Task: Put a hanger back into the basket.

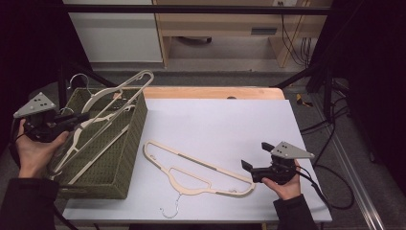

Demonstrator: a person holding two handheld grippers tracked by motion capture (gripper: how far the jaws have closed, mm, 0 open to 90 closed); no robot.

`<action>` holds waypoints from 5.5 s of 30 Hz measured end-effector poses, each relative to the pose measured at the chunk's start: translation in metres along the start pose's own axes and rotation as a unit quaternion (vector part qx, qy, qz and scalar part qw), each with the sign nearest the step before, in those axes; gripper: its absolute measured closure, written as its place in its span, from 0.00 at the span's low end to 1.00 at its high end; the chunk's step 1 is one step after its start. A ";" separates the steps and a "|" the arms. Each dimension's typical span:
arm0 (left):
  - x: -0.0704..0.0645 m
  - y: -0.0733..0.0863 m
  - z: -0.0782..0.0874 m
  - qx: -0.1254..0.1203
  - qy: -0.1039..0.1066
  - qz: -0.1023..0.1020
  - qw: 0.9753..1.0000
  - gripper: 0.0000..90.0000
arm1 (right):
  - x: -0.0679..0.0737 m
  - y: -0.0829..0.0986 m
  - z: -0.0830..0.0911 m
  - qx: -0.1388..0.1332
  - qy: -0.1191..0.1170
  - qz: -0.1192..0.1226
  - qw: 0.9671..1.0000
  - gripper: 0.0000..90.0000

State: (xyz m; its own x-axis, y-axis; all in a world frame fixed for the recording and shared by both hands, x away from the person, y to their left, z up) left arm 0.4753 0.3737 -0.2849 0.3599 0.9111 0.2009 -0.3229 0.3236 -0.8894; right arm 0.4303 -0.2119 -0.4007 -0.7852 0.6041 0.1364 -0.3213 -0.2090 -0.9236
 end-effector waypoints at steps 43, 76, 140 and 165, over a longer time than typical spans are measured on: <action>0.025 0.069 -0.026 0.071 -0.004 0.046 0.996 0.96 | 0.000 0.000 0.000 0.001 0.001 0.001 1.000 0.04; 0.034 0.102 -0.054 0.165 -0.080 0.101 0.978 0.92 | 0.000 0.001 -0.001 0.006 -0.002 0.001 1.000 0.04; 0.039 0.088 -0.044 0.184 -0.135 0.104 0.968 0.49 | 0.000 0.000 0.001 0.001 -0.002 0.000 1.000 0.04; -0.064 0.031 0.011 -0.051 -0.016 0.094 0.994 0.16 | 0.005 -0.003 0.001 -0.004 -0.010 0.004 1.000 0.03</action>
State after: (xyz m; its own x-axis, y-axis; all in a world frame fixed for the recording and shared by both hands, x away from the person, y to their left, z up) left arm 0.4331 0.3285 -0.3210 0.2727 0.9613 0.0388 -0.2902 0.1207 -0.9493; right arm 0.4270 -0.2094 -0.3970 -0.7986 0.5862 0.1366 -0.3107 -0.2071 -0.9277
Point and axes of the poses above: each handheld gripper's, and its own axes: z roughly backward along the jaws, y roughly out of its underside, x roughly to its left, the point moved 1 cm from there along -z, roughly forward along the jaws, and after that the axes turned 14 degrees about -y, right-handed, at the moved point
